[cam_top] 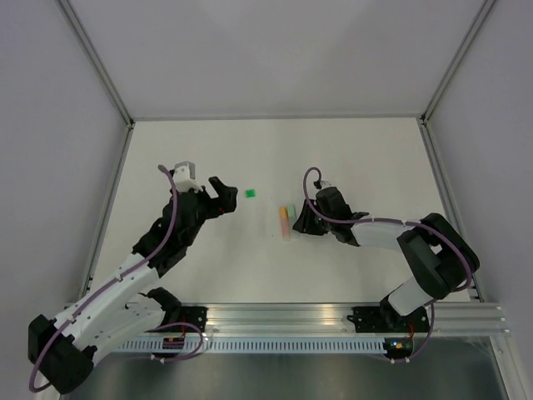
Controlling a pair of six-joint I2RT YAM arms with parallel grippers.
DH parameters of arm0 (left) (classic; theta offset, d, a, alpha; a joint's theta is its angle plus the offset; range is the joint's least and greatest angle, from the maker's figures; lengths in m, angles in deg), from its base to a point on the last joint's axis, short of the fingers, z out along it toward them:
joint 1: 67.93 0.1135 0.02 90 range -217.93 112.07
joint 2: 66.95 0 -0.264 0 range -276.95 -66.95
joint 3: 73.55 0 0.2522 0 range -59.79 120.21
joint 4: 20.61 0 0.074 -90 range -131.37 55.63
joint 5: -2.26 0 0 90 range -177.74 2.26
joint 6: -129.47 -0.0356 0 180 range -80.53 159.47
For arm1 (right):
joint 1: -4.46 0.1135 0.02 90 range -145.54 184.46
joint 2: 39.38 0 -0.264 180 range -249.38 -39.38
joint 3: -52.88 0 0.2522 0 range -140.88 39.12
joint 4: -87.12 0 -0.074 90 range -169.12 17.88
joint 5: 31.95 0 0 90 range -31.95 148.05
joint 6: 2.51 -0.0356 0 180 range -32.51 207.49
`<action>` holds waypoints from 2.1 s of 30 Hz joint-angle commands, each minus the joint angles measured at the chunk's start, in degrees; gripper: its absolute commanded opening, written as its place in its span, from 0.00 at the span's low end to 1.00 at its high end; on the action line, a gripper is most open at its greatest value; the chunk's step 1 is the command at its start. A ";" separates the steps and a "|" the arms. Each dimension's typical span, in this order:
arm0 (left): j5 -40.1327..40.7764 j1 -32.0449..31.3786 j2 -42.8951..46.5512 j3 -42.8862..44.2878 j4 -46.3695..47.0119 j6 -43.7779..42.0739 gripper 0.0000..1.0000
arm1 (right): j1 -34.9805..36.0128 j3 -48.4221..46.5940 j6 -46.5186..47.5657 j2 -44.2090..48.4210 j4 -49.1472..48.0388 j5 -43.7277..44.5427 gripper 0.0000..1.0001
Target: Insert the pens into the pen caps
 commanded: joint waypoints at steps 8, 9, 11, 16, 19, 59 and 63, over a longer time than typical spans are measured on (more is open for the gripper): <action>8.62 21.78 -21.60 26.05 -27.19 -6.39 0.98 | 0.06 3.28 0.90 19.78 3.80 3.22 0.45; 14.39 23.53 -22.92 26.93 -28.95 -8.67 0.97 | 0.14 3.55 0.99 21.18 4.07 4.10 0.45; 13.59 25.56 -25.47 25.98 -29.94 -20.59 0.95 | 0.06 3.90 1.00 24.35 4.86 5.25 0.46; 7.24 33.30 -29.95 27.37 -37.92 -35.91 0.88 | 0.06 5.31 0.12 29.19 3.72 4.11 0.46; 5.14 35.50 -32.50 28.60 -41.18 -38.74 0.86 | 0.06 5.40 -0.15 30.60 3.54 3.58 0.46; -3.21 42.01 -54.66 20.61 -39.16 -38.48 0.52 | 0.06 6.10 -2.70 30.95 0.91 -5.47 0.45; -5.85 41.92 -56.06 22.18 -40.21 -37.96 0.38 | 0.14 6.10 -2.61 31.04 0.99 -5.38 0.45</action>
